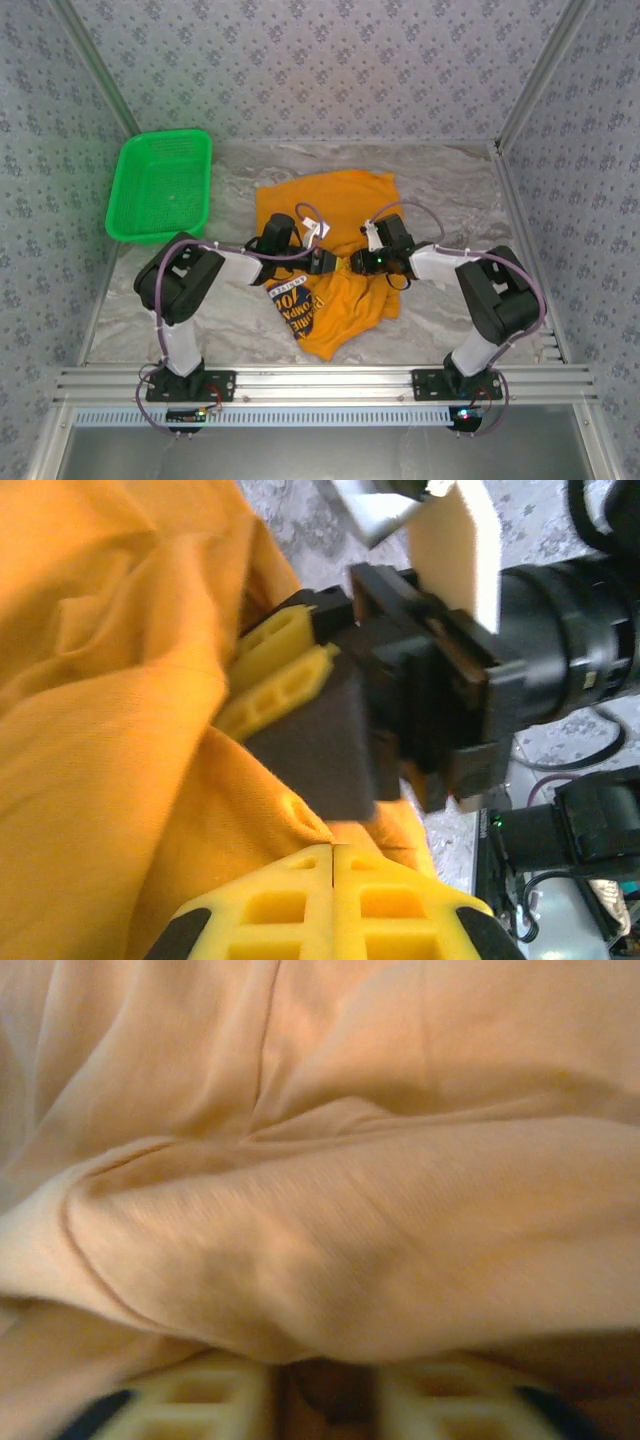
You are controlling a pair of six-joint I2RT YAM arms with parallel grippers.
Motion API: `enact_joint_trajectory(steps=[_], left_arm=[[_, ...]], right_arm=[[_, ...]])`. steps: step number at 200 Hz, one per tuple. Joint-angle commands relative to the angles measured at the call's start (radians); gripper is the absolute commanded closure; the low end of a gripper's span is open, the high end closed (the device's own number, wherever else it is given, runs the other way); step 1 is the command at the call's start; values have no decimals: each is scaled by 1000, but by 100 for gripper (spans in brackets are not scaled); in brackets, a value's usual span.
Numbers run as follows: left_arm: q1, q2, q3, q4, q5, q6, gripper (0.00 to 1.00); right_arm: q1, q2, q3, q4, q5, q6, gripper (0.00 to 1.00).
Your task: Fold the inside-out t-shirt
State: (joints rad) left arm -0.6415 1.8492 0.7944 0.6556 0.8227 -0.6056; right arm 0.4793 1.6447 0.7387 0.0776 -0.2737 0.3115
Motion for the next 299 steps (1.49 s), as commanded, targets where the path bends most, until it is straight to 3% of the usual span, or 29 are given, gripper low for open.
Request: enact_joint_trajectory(steps=[1, 17, 42, 57, 82, 115, 134, 162, 177, 188, 196, 235, 247, 256, 274, 299], left_arm=[[6, 4, -8, 104, 34, -42, 100], [20, -16, -10, 40, -4, -15, 100], [66, -13, 7, -162, -180, 38, 98], [97, 31, 23, -179, -216, 23, 97], [101, 87, 50, -168, -254, 17, 83], [81, 60, 46, -169, -253, 44, 71], [63, -2, 54, -285, -259, 125, 66], [-10, -108, 87, -465, -244, 203, 61], [-77, -113, 125, -511, -163, 215, 59], [-123, -99, 171, -580, -163, 240, 57], [-146, -82, 203, -625, -199, 256, 56], [-189, 29, 341, -723, -385, 258, 51], [-191, 51, 358, -719, -417, 247, 51], [-191, 61, 368, -721, -439, 244, 51], [-190, 64, 375, -734, -468, 255, 53], [-181, 50, 359, -738, -463, 280, 66]], right_arm=[[23, -101, -76, 149, 51, 63, 100], [30, -239, -74, 99, 49, 41, 100], [29, -476, -104, 56, -62, -73, 100], [32, -590, -141, 27, -101, -124, 100], [45, -692, -248, 7, -103, -140, 100], [61, -683, -410, 19, -14, -14, 100], [57, -719, -440, -33, 37, 39, 100], [-2, -798, -400, -156, 86, 98, 87], [-47, -791, -339, -228, 91, 120, 80], [-73, -763, -291, -267, 82, 120, 84], [-89, -739, -262, -287, 65, 114, 100], [-147, -617, -147, -334, -27, 132, 100], [-139, -604, -138, -345, -63, 99, 74], [-121, -605, -137, -370, -63, 82, 63], [-87, -629, -159, -410, -44, 67, 60], [-4, -661, -191, -430, -1, 27, 53]])
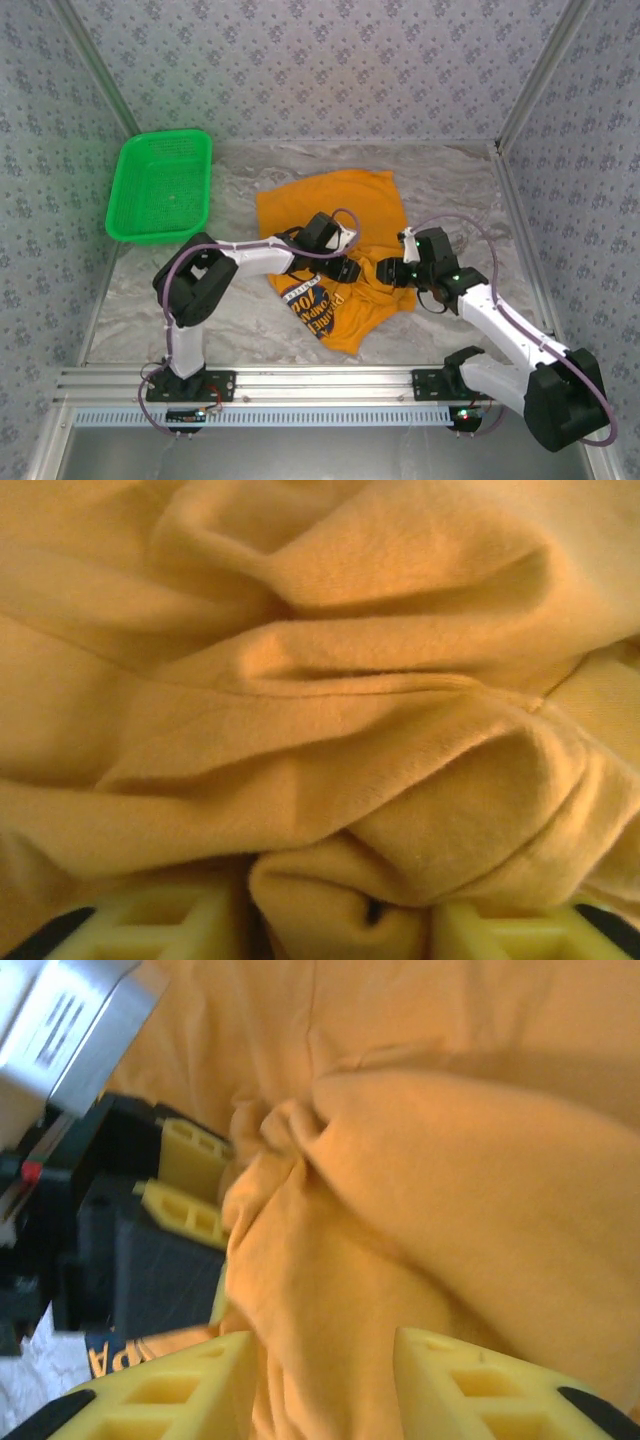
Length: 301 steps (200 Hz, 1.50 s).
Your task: Fold the inside-out t-shirt
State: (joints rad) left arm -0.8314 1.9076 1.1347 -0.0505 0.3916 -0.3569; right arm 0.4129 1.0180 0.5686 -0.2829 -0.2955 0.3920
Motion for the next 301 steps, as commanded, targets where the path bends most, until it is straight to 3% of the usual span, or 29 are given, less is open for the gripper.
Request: enact_joint_trajectory(steps=[1, 20, 35, 42, 49, 61, 80, 93, 109, 122, 139, 151, 158, 172, 184, 191, 219, 242, 269, 301], left_arm=[[10, -9, 18, -32, -30, 32, 66], [18, -31, -14, 14, 9, 43, 72], [22, -51, -54, 74, 84, 58, 78], [24, -62, -71, 106, 111, 62, 80], [27, -73, -91, 134, 131, 61, 85], [41, -90, -126, 182, 171, 56, 91], [66, -148, -216, 290, 279, 102, 97], [77, -220, -292, 315, 296, 194, 100], [110, -280, -322, 219, 319, 302, 100], [133, -300, -327, 140, 349, 368, 100], [137, -305, -331, 88, 340, 433, 95], [137, -297, -344, 119, 364, 426, 88], [136, -292, -354, 157, 380, 402, 85], [136, -290, -358, 204, 394, 354, 68], [134, -300, -351, 192, 370, 337, 64], [130, -311, -340, 168, 344, 330, 61], [106, -344, -210, -70, 219, 293, 59], [56, -337, -70, -256, 205, 276, 55], [24, -261, -2, -219, 248, 193, 54], [-13, -135, 23, -112, 232, 118, 54]], right_arm=[[65, -33, -21, -69, 23, -57, 53], [140, 36, 5, -57, 108, -107, 55], [242, 128, 46, -46, 366, -110, 56], [261, 169, 59, -20, 423, -107, 59], [262, 209, 73, 1, 443, -92, 70], [250, 256, 107, 10, 447, -65, 100], [202, 218, 131, -13, 411, -13, 100], [83, 153, 149, -31, 234, -2, 100], [-77, 125, 175, -61, -35, 43, 100], [-148, 163, 206, -112, -133, 29, 100], [-180, 295, 257, -208, -107, -36, 100], [-159, 405, 320, -311, 84, -79, 100], [-146, 439, 339, -356, 116, -107, 100], [-113, 409, 320, -324, 115, -105, 100], [-98, 348, 302, -275, 96, -87, 75], [-95, 325, 310, -286, 94, -85, 68], [-63, 233, 352, -397, 138, -104, 61], [-28, 242, 350, -407, 40, -99, 63], [-23, 335, 342, -324, -67, -102, 65], [-21, 458, 320, -199, -73, -70, 58]])
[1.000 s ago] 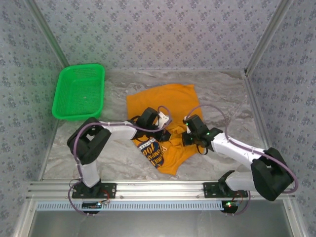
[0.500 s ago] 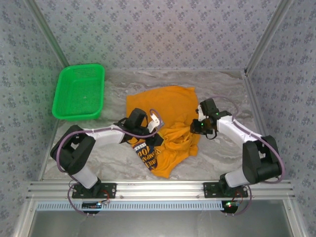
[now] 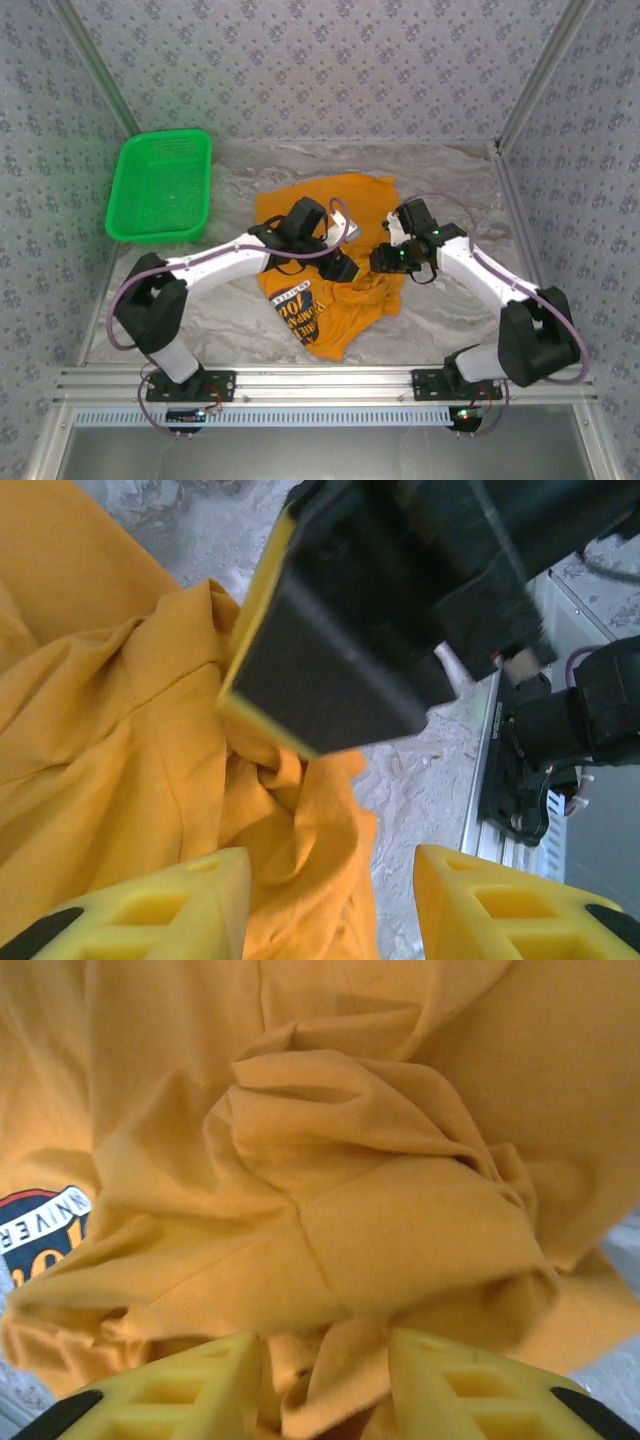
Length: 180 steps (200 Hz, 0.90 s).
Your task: Fold the inside-out t-shirt
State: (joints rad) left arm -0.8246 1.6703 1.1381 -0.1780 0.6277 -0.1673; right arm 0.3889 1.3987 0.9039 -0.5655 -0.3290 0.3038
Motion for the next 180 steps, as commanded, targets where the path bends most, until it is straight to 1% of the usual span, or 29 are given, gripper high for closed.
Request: enact_joint_trajectory(steps=[1, 10, 18, 42, 58, 69, 81, 92, 109, 122, 141, 152, 162, 171, 177, 180], left_arm=[[-20, 107, 21, 15, -8, -72, 54], [-24, 145, 39, 7, -45, -83, 54], [-23, 185, 61, -10, -76, -99, 54], [0, 299, 139, -75, -143, -140, 54], [18, 304, 142, -60, -206, -156, 56], [30, 285, 139, -52, -246, -151, 59], [41, 255, 131, -43, -285, -136, 72], [53, 227, 118, -32, -315, -128, 82], [75, 187, 82, 8, -327, -126, 92], [90, 154, 38, 58, -312, -121, 100], [114, 109, -34, 147, -252, -100, 100], [126, 83, -84, 199, -252, -98, 100], [138, 65, -118, 239, -247, -102, 100], [146, 52, -139, 260, -239, -99, 95], [149, 45, -147, 265, -231, -90, 89], [149, 39, -150, 267, -226, -84, 86]], right_arm=[[2, 80, -15, 86, -40, 17, 58], [-4, 108, -22, 113, -54, 22, 61], [-12, 121, -29, 141, -85, 29, 65], [-48, 126, -30, 169, -177, 31, 84], [-63, 104, -8, 132, -211, -3, 100], [-76, 77, 7, 103, -230, -23, 100], [-93, 38, 10, 84, -253, -31, 100], [-109, -2, 3, 83, -293, -29, 100], [-117, -75, -25, 113, -408, -28, 100], [-103, -149, -85, 195, -514, -18, 100], [-97, -222, -155, 297, -628, 34, 100], [-99, -222, -171, 328, -670, 63, 100], [-99, -198, -162, 328, -678, 74, 100], [-96, -163, -142, 315, -675, 82, 100], [-94, -131, -115, 282, -652, 82, 100], [-94, -110, -99, 256, -622, 83, 100]])
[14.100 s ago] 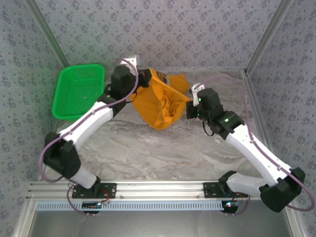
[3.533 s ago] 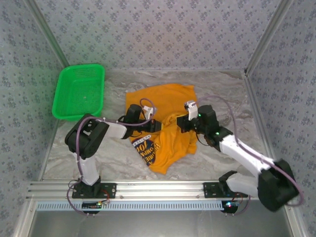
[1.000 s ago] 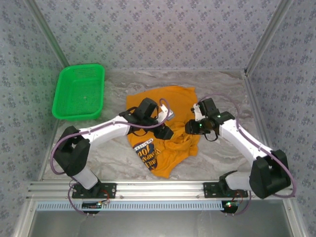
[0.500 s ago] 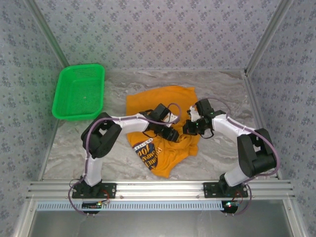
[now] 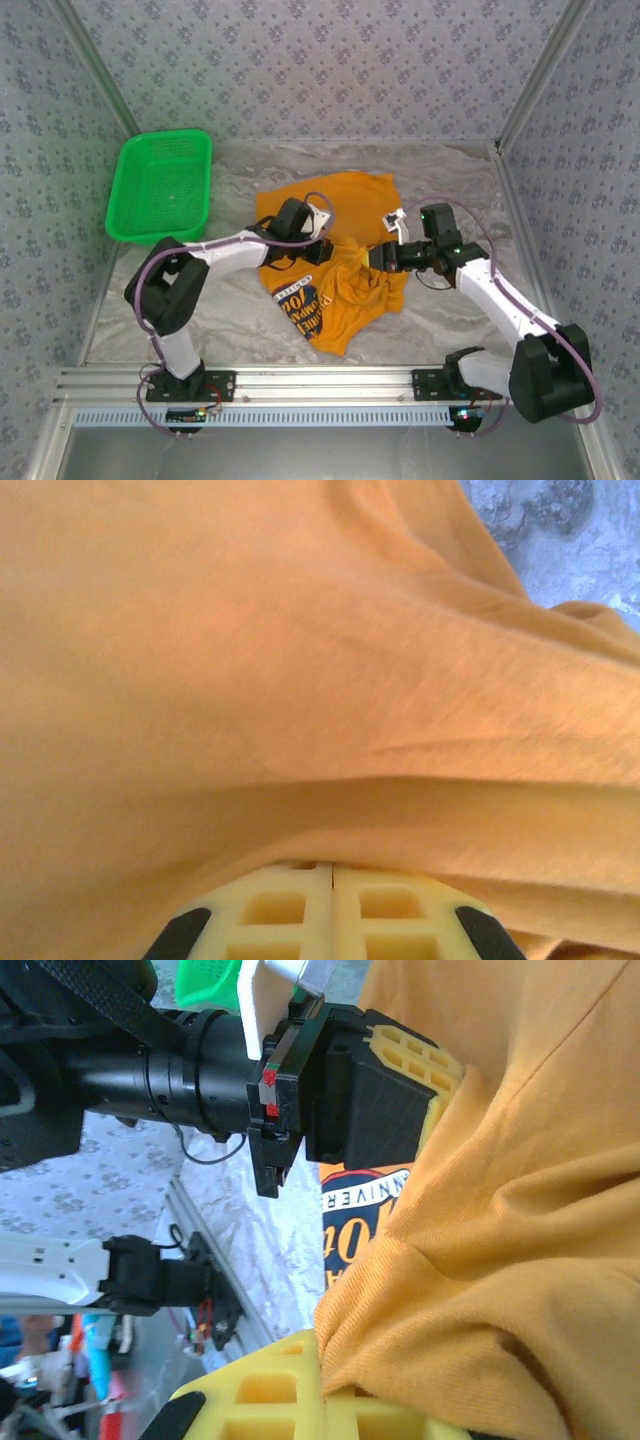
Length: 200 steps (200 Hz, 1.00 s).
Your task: Fold the inside-out t-shirt
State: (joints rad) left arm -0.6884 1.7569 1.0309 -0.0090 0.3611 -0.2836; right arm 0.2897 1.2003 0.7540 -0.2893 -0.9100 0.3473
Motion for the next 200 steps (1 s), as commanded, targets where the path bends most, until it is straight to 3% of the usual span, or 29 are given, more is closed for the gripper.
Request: enact_joint_trajectory(steps=[1, 13, 27, 49, 71, 92, 114, 144, 156, 183, 200], left_arm=[[13, -50, -45, 99, 43, 35, 86], [17, -79, -66, 107, 84, 64, 79], [23, -124, -101, 128, 120, 62, 69], [11, -174, -150, 215, 171, -23, 54], [-62, -149, -123, 183, 156, -40, 52], [-130, -100, -87, 170, 74, -38, 52], [-161, -29, -3, 103, -46, -39, 50], [-162, 51, 116, -36, -118, -22, 50], [-162, 72, 135, -58, -119, -3, 54], [-147, 98, 152, -84, -91, 14, 88], [-125, 82, 122, -51, -59, 6, 97]], right_arm=[[4, 95, 56, -30, -31, 38, 100], [-4, 185, 120, -127, 86, 48, 100], [-20, 276, 144, -108, 74, 64, 100], [-26, 354, 157, -33, 131, 73, 80], [-40, 392, 207, -95, 317, 66, 72], [-45, 340, 193, -102, 412, 48, 68], [-37, 170, 79, -81, 477, 34, 59], [-2, 47, 7, -126, 468, 19, 57], [42, 62, 2, -117, 457, 16, 57], [127, 128, 17, -74, 542, 2, 57], [136, 178, 7, 13, 600, -2, 58]])
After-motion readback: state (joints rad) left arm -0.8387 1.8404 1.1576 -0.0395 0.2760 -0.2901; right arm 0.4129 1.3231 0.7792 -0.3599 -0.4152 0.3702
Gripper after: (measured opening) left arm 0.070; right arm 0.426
